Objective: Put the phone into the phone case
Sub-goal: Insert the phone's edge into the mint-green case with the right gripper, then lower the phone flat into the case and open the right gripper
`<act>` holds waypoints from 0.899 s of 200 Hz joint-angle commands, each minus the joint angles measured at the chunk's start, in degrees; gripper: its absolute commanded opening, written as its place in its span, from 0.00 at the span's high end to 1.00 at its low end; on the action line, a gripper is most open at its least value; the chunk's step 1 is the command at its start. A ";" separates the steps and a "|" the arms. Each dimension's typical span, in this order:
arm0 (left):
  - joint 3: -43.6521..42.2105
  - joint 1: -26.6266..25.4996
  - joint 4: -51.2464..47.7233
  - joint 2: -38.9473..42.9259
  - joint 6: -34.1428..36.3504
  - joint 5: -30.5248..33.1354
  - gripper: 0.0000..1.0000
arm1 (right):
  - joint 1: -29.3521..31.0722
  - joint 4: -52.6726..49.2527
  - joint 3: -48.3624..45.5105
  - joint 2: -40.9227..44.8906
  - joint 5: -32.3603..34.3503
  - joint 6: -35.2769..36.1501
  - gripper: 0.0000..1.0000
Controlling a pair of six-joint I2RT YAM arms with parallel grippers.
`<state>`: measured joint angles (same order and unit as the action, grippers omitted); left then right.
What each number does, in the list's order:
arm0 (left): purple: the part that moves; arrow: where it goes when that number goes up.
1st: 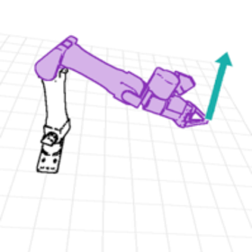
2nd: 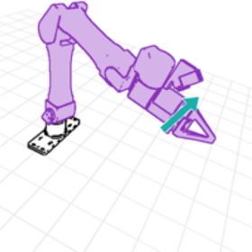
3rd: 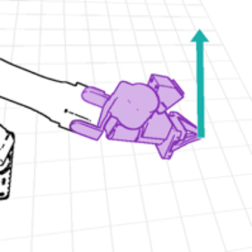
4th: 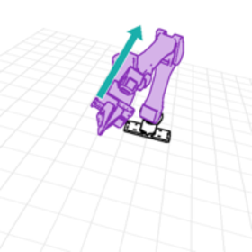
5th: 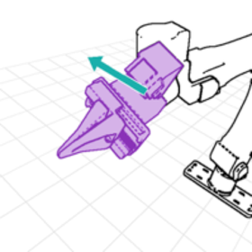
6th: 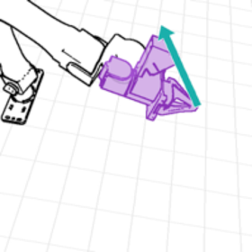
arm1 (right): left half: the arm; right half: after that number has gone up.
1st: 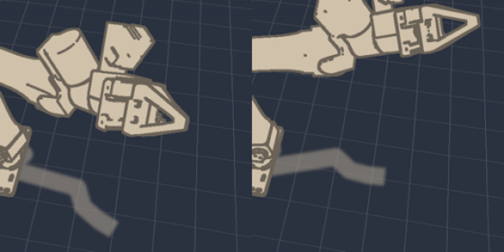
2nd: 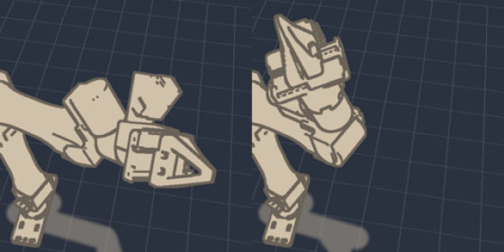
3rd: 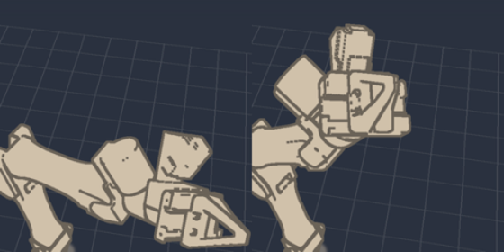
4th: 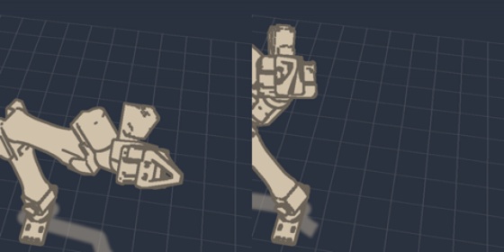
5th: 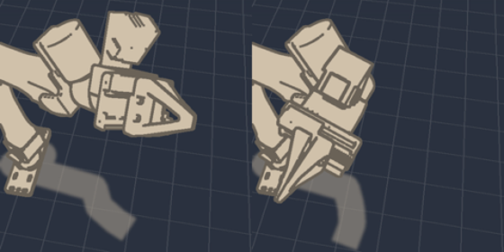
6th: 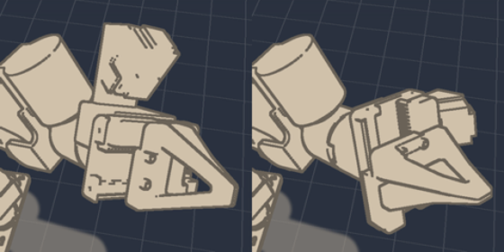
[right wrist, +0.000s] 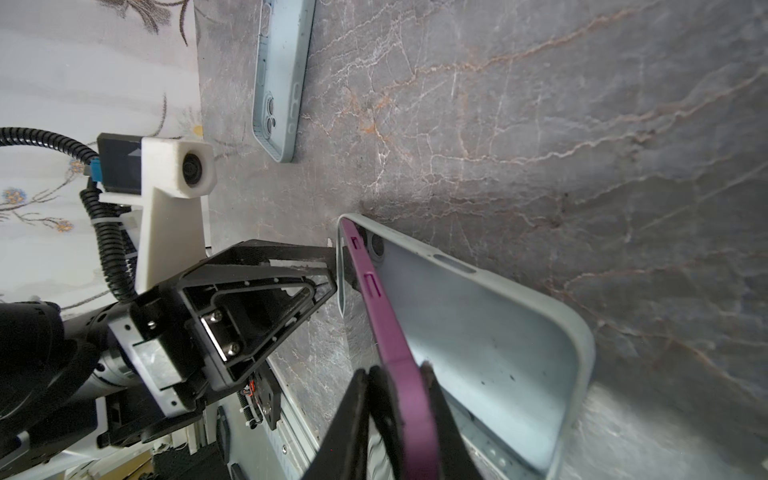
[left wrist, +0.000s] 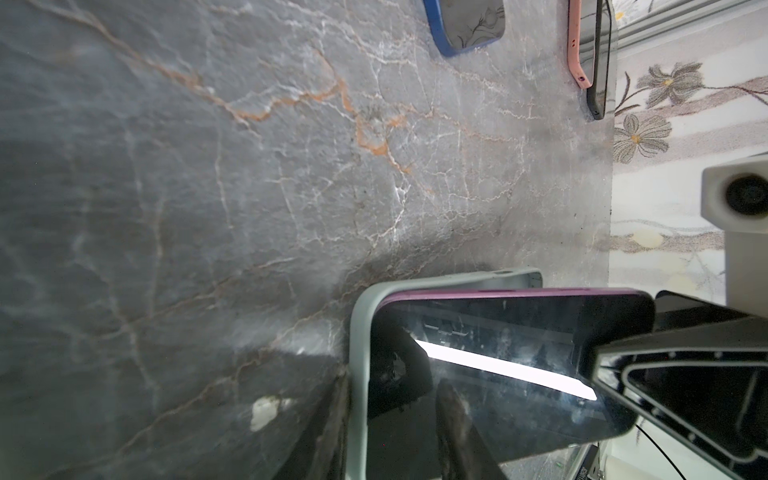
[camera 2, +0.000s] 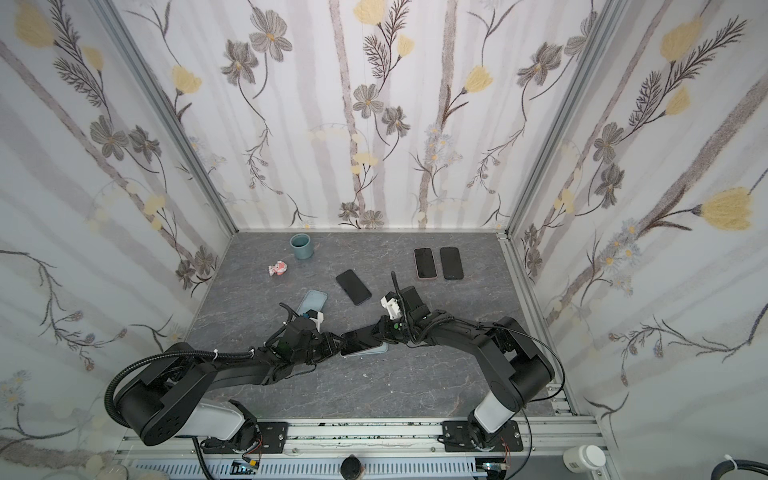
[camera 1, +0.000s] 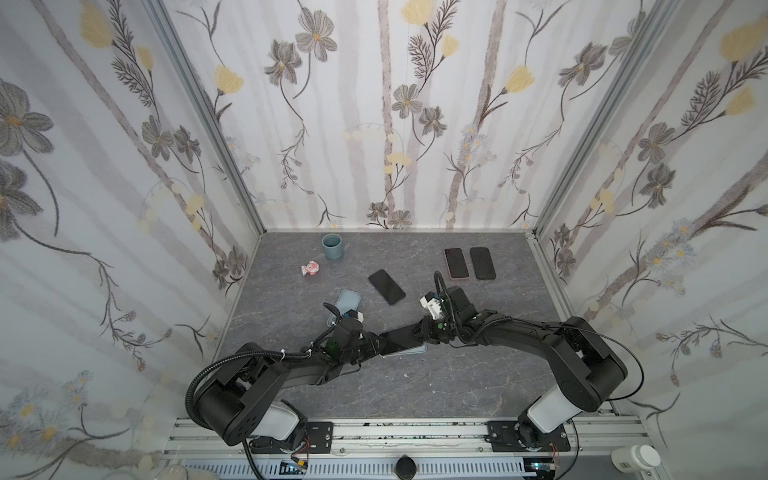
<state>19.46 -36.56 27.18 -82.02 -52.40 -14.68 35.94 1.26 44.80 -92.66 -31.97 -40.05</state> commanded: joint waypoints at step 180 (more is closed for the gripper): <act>2.51 0.02 -7.73 4.62 5.24 2.20 0.65 | -0.13 -16.05 3.32 6.74 11.26 6.56 0.54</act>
<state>21.34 -36.64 21.80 -78.46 -49.47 -14.57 35.97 -13.02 47.90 -87.07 -22.15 -34.17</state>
